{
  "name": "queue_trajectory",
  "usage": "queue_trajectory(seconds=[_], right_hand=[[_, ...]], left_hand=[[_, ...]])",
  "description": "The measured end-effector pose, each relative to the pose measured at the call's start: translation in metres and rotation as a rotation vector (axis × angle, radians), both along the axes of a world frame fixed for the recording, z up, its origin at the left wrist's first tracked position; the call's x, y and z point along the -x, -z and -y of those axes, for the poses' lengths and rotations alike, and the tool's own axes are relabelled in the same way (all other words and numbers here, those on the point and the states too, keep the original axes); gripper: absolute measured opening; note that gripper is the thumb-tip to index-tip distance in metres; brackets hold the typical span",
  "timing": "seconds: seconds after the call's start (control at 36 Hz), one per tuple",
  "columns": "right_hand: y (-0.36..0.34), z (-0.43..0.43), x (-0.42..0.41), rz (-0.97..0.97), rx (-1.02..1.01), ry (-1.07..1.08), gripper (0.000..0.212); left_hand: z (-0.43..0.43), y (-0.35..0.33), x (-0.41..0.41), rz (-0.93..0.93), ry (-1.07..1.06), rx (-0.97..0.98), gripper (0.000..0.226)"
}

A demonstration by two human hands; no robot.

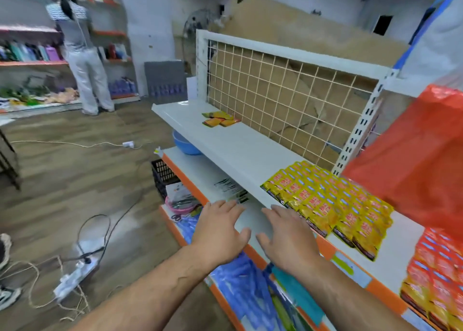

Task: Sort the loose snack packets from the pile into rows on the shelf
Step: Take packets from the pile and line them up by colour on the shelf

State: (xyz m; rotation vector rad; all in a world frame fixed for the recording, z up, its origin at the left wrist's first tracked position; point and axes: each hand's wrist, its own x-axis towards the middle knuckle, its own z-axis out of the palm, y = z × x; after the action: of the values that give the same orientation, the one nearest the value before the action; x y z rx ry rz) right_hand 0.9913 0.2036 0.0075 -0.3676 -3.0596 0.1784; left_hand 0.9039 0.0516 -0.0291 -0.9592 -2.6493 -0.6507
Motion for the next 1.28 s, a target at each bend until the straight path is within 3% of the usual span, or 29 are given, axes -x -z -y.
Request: queue_trajectory(seconds=[0.08,0.22,0.78,1.03,1.28], right_hand=[[-0.003,0.020,0.039,-0.038,0.019,-0.022,0.058],[-0.001,0.041,0.099,-0.049,0.020,-0.075,0.050],[0.025,0.005,0.374,0.017,0.139,-0.151,0.060],[0.019,-0.030,0.477,0.001,0.223,-0.053,0.057],[0.033,-0.046,0.557,0.001,0.239,0.152,0.049]], left_hand=[[0.022,0.001,0.037,-0.049,-0.030,-0.025,0.050],[0.045,0.006,0.089,0.041,-0.057,-0.025,0.053],[0.031,0.017,0.327,0.149,-0.139,0.127,0.058],[-0.006,0.008,0.437,0.164,-0.094,0.069,0.064],[-0.037,0.016,0.544,0.234,0.075,0.146,0.059]])
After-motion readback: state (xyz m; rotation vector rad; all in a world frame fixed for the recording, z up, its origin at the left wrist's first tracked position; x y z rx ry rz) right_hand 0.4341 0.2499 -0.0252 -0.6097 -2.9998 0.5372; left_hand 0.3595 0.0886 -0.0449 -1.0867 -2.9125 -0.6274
